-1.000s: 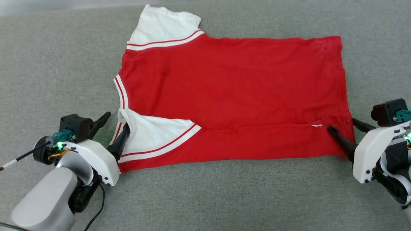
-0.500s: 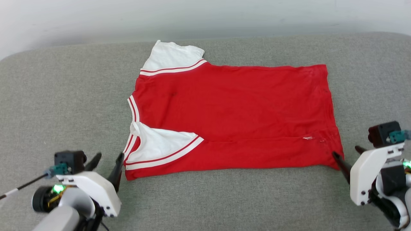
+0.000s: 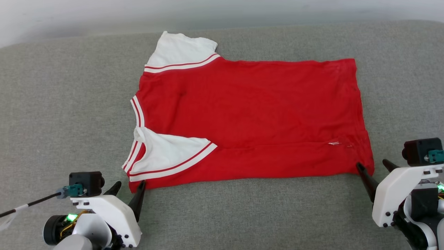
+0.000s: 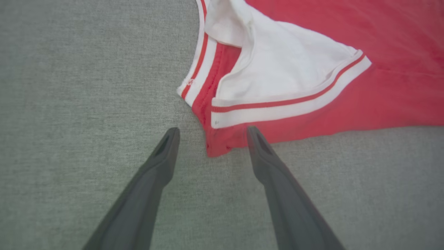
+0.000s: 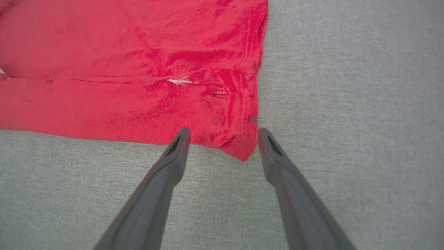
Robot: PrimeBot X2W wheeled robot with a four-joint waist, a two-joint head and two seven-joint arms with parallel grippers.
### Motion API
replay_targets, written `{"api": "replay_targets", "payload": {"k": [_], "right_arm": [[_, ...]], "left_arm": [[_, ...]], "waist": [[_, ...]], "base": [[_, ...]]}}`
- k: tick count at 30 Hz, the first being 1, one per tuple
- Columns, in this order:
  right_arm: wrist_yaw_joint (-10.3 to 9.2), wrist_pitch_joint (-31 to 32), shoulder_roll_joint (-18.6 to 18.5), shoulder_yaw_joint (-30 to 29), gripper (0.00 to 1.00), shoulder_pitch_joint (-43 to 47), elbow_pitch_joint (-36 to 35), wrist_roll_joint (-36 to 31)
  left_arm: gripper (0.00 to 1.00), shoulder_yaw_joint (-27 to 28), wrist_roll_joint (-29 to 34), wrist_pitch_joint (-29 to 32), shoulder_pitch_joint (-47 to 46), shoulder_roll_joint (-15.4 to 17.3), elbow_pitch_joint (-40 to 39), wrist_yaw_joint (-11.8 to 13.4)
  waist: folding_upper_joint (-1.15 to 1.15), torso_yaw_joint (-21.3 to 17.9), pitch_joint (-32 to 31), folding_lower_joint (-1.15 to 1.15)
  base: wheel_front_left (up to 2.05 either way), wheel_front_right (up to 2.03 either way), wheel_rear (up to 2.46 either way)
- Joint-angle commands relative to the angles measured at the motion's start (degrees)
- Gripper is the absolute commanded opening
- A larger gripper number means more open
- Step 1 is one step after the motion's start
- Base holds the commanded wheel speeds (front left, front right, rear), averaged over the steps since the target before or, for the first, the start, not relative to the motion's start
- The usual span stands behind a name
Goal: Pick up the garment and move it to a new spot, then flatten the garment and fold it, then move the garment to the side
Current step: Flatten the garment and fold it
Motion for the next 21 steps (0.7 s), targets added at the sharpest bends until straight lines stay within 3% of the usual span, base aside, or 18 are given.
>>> {"api": "replay_targets", "payload": {"k": [1,9,13,14,15,16,17,21], "right_arm": [[-0.02,0.1,0.6,-0.4,1.00,0.4,-1.5,-0.4],[-0.02,0.5,0.9,-0.6,1.00,0.2,-4.9,-1.1],[-0.02,0.2,1.1,-0.5,1.00,0.0,-6.0,-0.9],[-0.02,0.1,1.0,-0.5,1.00,-0.1,-6.2,-0.9],[-0.02,0.2,1.0,-0.5,1.00,-0.2,-6.5,-0.9],[-0.02,0.2,1.0,-0.5,1.00,-0.2,-6.5,-0.9],[-0.02,0.1,0.9,-0.6,1.00,-0.4,-6.6,-1.0],[-0.02,0.5,0.0,-0.7,1.00,-0.5,-6.6,-1.7]], "left_arm": [[1.00,0.6,-0.5,-0.2,-0.9,-0.4,0.6,0.3],[1.00,-0.2,-0.1,1.1,-1.9,-0.9,5.9,1.0],[1.00,-2.5,-0.8,4.1,-1.6,-1.7,8.2,-0.3],[0.79,-3.1,-1.2,5.0,-1.3,-2.0,8.6,-0.7],[0.33,-3.7,-1.5,5.8,-1.2,-2.3,9.0,-1.2],[0.33,-3.7,-1.5,5.8,-1.2,-2.3,9.0,-1.2],[0.00,-4.2,-1.7,6.4,-1.1,-2.6,9.2,-1.8],[0.00,-4.6,-2.2,5.8,-1.2,-3.5,9.1,-3.1]], "waist": [[0.00,-0.6,1.3,0.00],[0.00,-1.8,3.9,0.00],[0.00,-1.9,4.7,0.00],[0.00,-1.9,4.8,0.00],[0.00,-1.9,4.9,0.00],[0.00,-1.9,4.9,0.00],[0.00,-1.9,4.9,0.00],[0.00,-1.6,4.3,0.00]], "base": [[0.00,0.00,0.00],[0.00,0.00,0.00],[0.00,0.00,0.00],[0.00,0.00,0.00],[0.00,0.00,0.00],[0.00,0.00,0.00],[0.00,0.00,0.00],[0.00,0.00,0.00]]}}
